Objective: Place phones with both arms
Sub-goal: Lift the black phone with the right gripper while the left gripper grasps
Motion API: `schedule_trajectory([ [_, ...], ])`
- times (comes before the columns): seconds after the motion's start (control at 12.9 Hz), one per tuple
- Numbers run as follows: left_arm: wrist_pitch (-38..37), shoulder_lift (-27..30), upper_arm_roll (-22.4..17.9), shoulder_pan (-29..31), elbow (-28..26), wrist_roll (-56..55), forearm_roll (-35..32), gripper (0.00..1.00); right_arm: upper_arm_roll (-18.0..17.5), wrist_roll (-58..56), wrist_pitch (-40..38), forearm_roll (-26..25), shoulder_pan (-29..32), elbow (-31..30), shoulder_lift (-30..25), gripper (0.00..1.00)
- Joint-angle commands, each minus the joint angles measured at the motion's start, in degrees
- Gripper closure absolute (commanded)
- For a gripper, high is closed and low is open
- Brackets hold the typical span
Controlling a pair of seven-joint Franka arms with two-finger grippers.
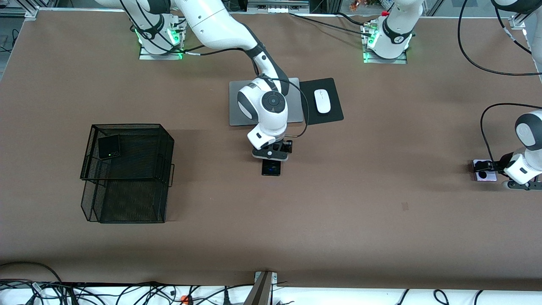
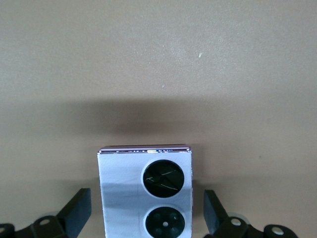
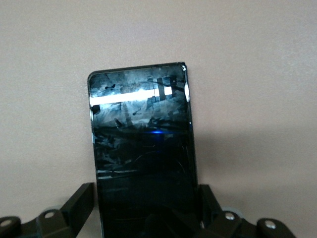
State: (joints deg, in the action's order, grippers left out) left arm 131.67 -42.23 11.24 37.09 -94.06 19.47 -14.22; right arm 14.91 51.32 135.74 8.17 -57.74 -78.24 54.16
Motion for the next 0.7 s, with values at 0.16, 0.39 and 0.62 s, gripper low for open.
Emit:
schedule_trajectory([
  [0.16, 0.6, -2.2, 0.3, 0.4, 1.2, 0.0, -1.0, 0.00, 0.0, -1.8, 0.3, 1.0, 0.4, 0.3, -0.6, 1.00],
  [0.39, 0.6, -2.2, 0.3, 0.4, 1.2, 0.6, -1.2, 0.51, 0.2, -2.9, -4.4, 1.1, 1.5, 1.3, -3.2, 1.00],
  [0.62, -0.4, -1.5, 0.4, -0.2, 1.2, 0.5, -1.2, 0.67, 0.6, -3.1, -16.3, 0.9, 2.9, 7.4, -6.4, 1.00],
])
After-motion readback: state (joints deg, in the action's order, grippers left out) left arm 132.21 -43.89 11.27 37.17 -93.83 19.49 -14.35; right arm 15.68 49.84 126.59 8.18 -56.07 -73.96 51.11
